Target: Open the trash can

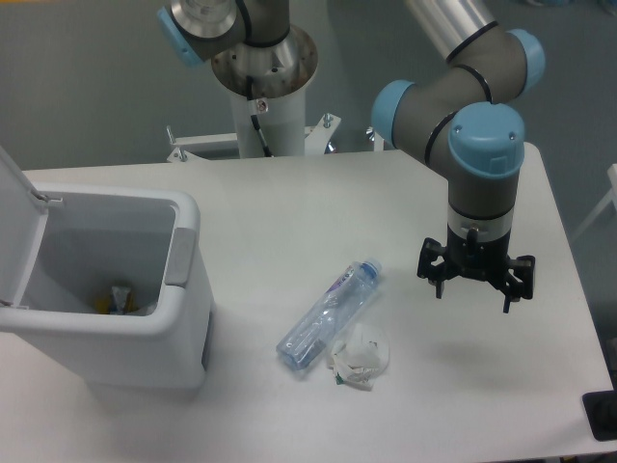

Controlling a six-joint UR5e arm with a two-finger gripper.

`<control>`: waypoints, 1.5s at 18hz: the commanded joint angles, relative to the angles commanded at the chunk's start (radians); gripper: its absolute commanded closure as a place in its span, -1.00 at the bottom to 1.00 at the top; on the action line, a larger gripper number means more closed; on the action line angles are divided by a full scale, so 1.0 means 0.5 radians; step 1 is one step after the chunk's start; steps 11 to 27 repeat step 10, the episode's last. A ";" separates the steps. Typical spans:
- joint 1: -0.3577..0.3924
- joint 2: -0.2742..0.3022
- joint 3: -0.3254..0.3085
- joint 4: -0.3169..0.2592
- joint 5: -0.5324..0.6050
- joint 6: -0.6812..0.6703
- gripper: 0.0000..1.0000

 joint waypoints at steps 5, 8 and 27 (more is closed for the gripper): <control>0.000 0.000 -0.003 0.000 0.003 0.006 -1.00; -0.003 -0.006 -0.009 0.000 0.006 0.006 -1.00; -0.003 -0.003 -0.037 0.006 0.009 0.006 -1.00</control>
